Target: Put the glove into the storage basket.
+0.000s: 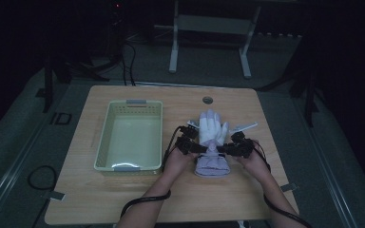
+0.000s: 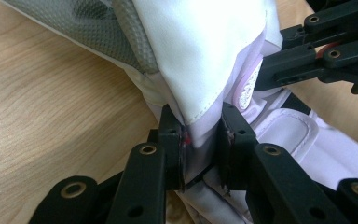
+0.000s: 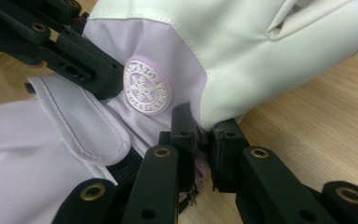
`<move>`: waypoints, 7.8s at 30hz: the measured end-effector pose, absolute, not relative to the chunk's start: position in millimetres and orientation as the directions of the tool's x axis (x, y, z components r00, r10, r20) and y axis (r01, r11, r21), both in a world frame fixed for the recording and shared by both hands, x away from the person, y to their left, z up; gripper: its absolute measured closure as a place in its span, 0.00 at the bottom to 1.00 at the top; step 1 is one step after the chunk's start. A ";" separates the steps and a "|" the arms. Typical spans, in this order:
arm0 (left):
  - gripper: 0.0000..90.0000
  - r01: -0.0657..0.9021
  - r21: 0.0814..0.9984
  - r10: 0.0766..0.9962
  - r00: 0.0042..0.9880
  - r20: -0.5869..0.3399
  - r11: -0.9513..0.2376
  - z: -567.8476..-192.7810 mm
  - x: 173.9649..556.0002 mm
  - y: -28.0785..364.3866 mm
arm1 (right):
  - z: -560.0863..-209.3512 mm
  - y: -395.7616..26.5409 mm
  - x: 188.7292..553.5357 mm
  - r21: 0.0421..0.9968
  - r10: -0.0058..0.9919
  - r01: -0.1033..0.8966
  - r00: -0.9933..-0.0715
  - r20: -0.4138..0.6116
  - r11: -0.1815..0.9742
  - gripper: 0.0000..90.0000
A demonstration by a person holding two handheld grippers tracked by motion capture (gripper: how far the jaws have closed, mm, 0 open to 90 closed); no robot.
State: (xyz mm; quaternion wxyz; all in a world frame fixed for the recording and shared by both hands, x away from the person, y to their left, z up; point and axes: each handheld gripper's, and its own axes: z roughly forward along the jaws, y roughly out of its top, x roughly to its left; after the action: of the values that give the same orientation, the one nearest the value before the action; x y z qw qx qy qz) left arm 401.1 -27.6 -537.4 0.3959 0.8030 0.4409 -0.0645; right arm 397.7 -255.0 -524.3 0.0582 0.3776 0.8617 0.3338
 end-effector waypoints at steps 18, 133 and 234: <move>0.85 0.692 0.634 0.628 0.672 -0.392 -0.345 -476.9 390.6 -9.6 | -469.6 -247.3 383.6 0.695 0.669 0.542 -0.733 0.118 0.472 0.91; 0.13 0.669 0.668 0.792 0.579 -0.195 -0.324 -479.4 377.2 204.5 | -475.8 -41.7 408.3 0.740 0.476 0.431 -0.863 0.170 0.516 0.16; 0.02 0.237 0.811 0.272 0.957 -0.101 -0.535 -564.8 237.2 -43.9 | -560.0 -310.0 312.3 0.804 0.560 0.349 -0.828 0.024 0.482 0.15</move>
State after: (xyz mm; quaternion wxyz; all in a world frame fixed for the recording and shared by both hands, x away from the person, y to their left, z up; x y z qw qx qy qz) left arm 237.2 -43.9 -564.8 0.4595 0.8760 0.1454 0.0189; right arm 312.3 -310.0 -560.0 0.1216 0.2667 0.8521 0.4336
